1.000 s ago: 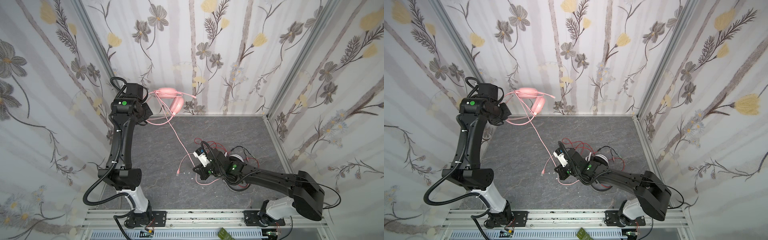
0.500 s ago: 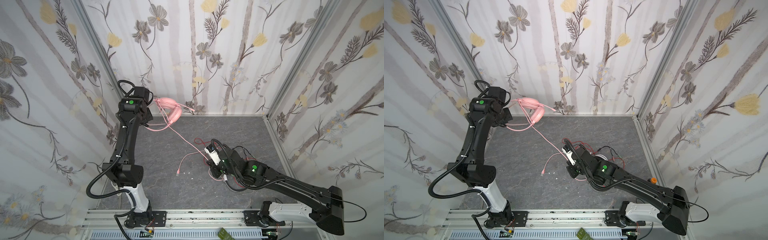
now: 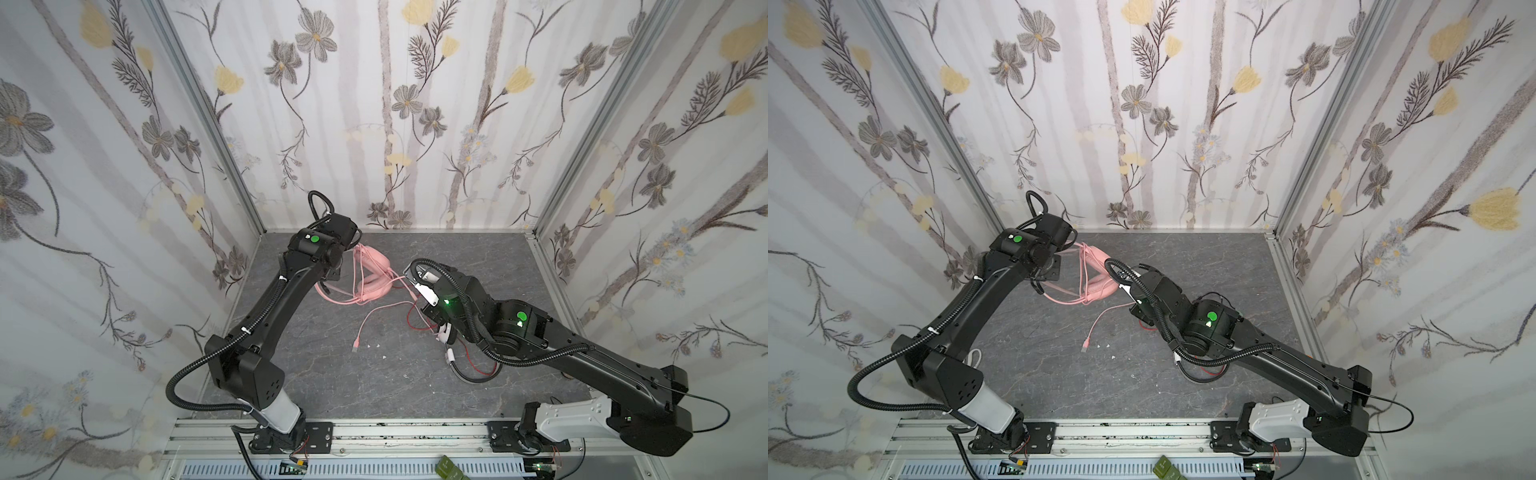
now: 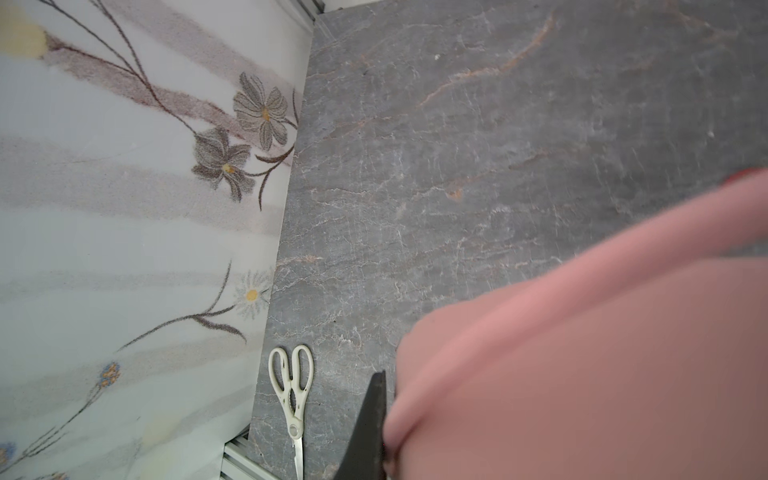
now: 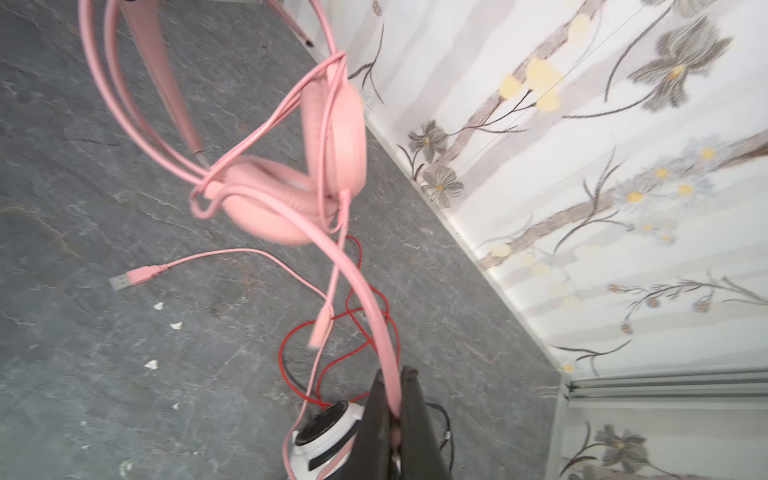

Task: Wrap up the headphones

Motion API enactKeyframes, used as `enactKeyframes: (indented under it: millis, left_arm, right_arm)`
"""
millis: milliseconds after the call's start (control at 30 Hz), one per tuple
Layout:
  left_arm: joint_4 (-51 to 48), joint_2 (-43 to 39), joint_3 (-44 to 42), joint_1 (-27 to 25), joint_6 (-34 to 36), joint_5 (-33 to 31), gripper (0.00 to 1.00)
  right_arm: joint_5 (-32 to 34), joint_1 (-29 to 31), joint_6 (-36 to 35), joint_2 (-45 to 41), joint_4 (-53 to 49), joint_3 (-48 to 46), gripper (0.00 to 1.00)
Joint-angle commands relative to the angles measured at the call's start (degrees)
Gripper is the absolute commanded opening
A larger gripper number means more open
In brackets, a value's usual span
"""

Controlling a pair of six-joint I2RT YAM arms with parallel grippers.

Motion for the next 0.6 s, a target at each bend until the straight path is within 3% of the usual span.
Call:
enactKeyframes:
  millis: [0,267,567]
  left_arm:
    - [4.60,-3.88,-4.28,-3.42,3.32,2.31,0.00]
    - [6.00,-10.22,-11.22,-12.41,3.69,7.49,0.00]
    - [6.49,-10.59,-12.76,-16.49,0.55,9.70,0.00]
  right_arm:
    - [1.62,-1.37,-11.93,0.56,9.39,1.11,0.00]
    - [-8.54,-6.39,-13.60,5.72,11.99,7.88,0.00]
    - [-19.92,-9.81,-7.79,10.62,11.84,11.75,0.00]
